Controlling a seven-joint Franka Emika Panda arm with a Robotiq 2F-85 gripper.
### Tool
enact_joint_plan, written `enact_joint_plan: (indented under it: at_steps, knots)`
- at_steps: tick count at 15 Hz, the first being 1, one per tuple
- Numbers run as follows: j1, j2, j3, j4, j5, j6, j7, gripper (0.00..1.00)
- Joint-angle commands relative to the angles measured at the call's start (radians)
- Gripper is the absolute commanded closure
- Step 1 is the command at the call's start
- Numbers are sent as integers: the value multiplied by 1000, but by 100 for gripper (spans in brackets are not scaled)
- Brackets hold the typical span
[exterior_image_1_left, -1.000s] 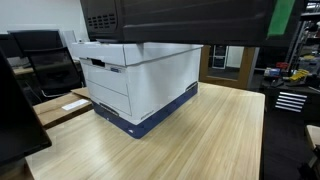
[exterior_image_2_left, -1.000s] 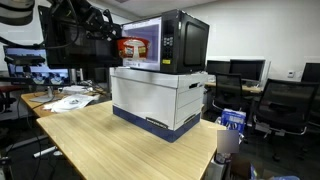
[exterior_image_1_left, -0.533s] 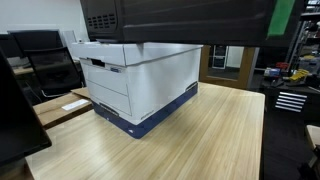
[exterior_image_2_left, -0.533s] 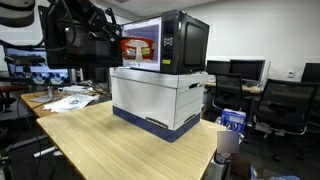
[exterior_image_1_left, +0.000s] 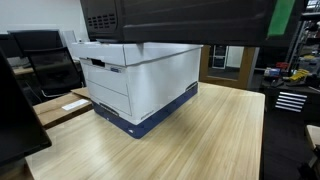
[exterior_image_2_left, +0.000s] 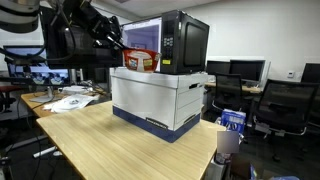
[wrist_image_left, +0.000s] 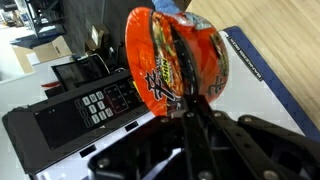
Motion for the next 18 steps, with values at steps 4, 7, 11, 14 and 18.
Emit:
enact_joint_plan:
  at_steps: [4,7,11,14,18]
  knots:
    - [-51,79,-2,23,-41,29,74,96]
    - [-109,110,13,31,-85,64,114,96]
    - [-199,147,45,44,-162,115,176,96]
    - [-259,170,74,55,-211,146,233,96]
    - [-309,199,105,71,-242,172,289,96]
